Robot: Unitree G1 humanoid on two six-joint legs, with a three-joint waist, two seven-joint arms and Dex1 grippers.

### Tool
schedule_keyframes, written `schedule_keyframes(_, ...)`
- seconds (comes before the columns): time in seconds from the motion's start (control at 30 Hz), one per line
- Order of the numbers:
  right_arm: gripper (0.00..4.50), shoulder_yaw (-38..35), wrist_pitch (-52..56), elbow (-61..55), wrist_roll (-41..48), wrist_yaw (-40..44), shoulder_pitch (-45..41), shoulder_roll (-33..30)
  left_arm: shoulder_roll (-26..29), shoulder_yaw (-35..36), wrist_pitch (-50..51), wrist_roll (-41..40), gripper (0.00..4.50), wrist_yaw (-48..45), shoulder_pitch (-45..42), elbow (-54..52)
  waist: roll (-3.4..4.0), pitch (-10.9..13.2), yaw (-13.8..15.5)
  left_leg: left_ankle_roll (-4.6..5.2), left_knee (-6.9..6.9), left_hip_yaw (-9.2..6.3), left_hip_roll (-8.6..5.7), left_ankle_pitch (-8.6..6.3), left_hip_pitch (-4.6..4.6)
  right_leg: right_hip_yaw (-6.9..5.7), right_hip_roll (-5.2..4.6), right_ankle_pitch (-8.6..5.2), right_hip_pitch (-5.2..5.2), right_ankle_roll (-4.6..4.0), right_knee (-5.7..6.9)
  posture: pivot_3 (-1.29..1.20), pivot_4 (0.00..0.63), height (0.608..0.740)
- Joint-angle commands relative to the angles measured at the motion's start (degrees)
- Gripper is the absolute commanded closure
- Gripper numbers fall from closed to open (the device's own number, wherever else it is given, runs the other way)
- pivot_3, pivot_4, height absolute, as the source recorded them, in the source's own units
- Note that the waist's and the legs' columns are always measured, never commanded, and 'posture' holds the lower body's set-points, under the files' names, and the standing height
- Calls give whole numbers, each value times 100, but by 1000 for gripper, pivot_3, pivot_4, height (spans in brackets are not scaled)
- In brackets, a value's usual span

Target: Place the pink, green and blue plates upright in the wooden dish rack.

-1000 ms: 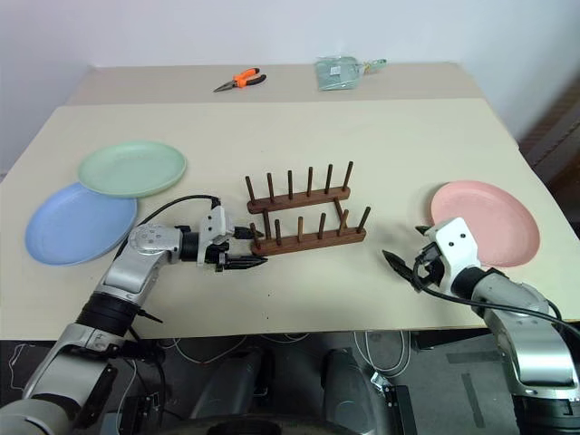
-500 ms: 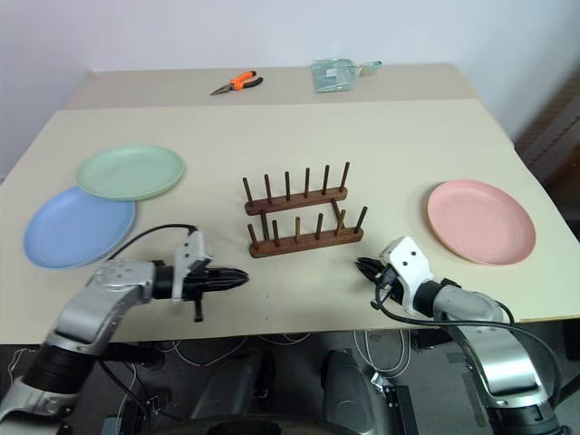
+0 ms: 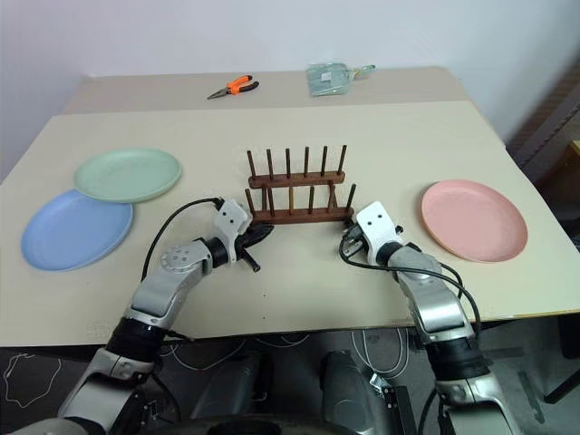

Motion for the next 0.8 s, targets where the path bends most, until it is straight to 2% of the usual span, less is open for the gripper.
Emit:
schedule_keyframes(0.03, 4500, -34, -135, 314, -90, -106, -269, 122, 20, 263, -39, 212, 4451, 396, -77, 633, 1, -1, -33, 0, 1, 0, 0, 0, 0, 0, 0, 0, 0, 0, 0, 0, 150, 738)
schedule_keyframes(0.1, 4500, -77, -115, 237, 9, 49, -224, 95, 27, 281, -118, 219, 4451, 455, -95, 689, 1, -1, -41, 0, 1, 0, 0, 0, 2, 0, 0, 1, 0, 0, 2, 0, 150, 738)
schedule_keyframes(0.2, 3735, -257, -25, -258, 190, 382, 82, -193, 49, 310, -113, 144, 4500, 429, -20, 566, 1, -2, -36, 0, -4, -1, 0, 0, 2, 0, -1, 2, 0, 3, 3, 0, 150, 738)
schedule_keyframes(0.4, 750, -1074, -23, -1146, 110, 572, 704, -1229, 151, 287, 41, -407, 4500, -260, 582, -552, 4, -1, -44, 0, -12, 2, -2, -1, -2, 2, -7, 0, -7, 2, -1, 0, 150, 738)
schedule_keyframes(0.53, 750, -1309, 124, -1179, -130, 544, 1004, -1765, 235, 234, 229, -889, 4500, -792, 886, -1302, 1, 0, -28, -1, -14, 1, -1, -2, -5, 0, -9, -4, -6, -2, -8, 0, 150, 738)
schedule_keyframes(0.73, 750, -1200, 554, -641, -580, 282, 1034, -1904, 212, 221, 578, -1464, 4500, -1265, 880, -1831, 0, 3, -21, -1, -12, 1, -1, -2, -14, 0, -12, -7, -11, -7, -15, 0, 150, 738)
schedule_keyframes(0.8, 1257, -1167, 669, -514, -609, 215, 952, -1815, 190, 204, 606, -1474, 4500, -1254, 823, -1855, -1, 3, -22, -1, -12, 2, -1, -2, -14, 0, -11, -8, -11, -7, -17, 0, 150, 738)
